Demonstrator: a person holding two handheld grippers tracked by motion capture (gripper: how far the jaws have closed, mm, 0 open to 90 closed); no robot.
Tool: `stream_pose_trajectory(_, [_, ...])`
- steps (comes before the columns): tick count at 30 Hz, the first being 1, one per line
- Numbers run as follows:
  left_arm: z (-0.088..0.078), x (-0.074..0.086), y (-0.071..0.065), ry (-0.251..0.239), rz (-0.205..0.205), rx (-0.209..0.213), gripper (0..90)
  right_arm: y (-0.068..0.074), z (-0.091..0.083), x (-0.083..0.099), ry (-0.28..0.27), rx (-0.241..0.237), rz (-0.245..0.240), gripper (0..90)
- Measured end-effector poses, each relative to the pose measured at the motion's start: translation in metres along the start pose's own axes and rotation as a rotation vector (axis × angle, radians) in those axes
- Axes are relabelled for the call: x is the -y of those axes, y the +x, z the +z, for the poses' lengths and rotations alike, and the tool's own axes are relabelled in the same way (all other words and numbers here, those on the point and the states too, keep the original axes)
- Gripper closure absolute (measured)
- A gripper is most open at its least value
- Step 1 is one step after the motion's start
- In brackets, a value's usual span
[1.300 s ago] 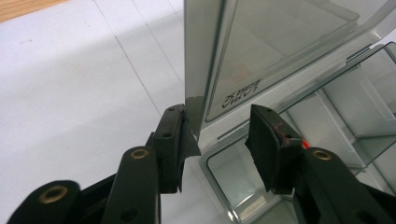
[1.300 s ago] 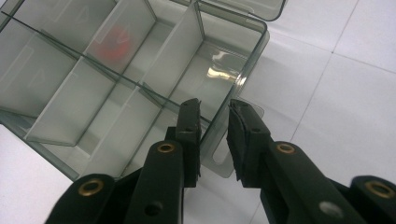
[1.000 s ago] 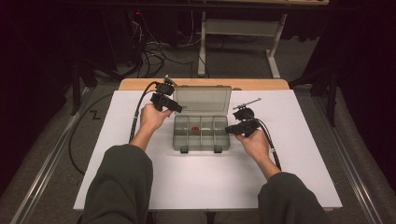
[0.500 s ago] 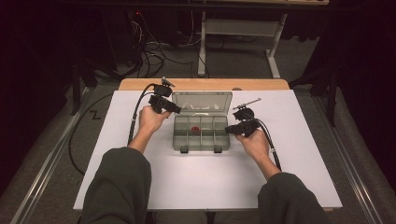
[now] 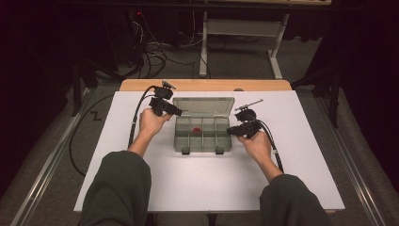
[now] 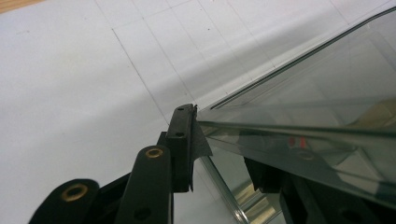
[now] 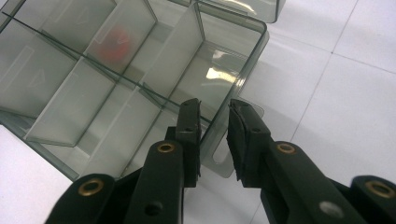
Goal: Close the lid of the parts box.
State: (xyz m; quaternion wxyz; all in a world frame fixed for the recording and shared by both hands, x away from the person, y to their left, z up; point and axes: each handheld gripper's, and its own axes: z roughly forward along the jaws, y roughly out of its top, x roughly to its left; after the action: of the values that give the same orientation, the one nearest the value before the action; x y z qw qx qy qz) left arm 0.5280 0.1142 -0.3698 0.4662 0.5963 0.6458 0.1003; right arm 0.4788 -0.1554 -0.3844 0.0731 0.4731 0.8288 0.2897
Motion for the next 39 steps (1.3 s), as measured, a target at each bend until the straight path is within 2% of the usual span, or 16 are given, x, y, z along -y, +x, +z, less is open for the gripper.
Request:
stream_pose_trajectory(16, [-0.002, 0.004, 0.002, 0.0, -0.001, 0.007, 65.0, -0.001, 0.0, 0.002, -0.013, -0.001, -0.005, 76.5])
stream_pose_trajectory(39, [-0.006, 0.013, 0.005, 0.01, 0.02, 0.01, 64.8, -0.001, 0.0, 0.003, -0.02, -0.003, -0.006, 76.4])
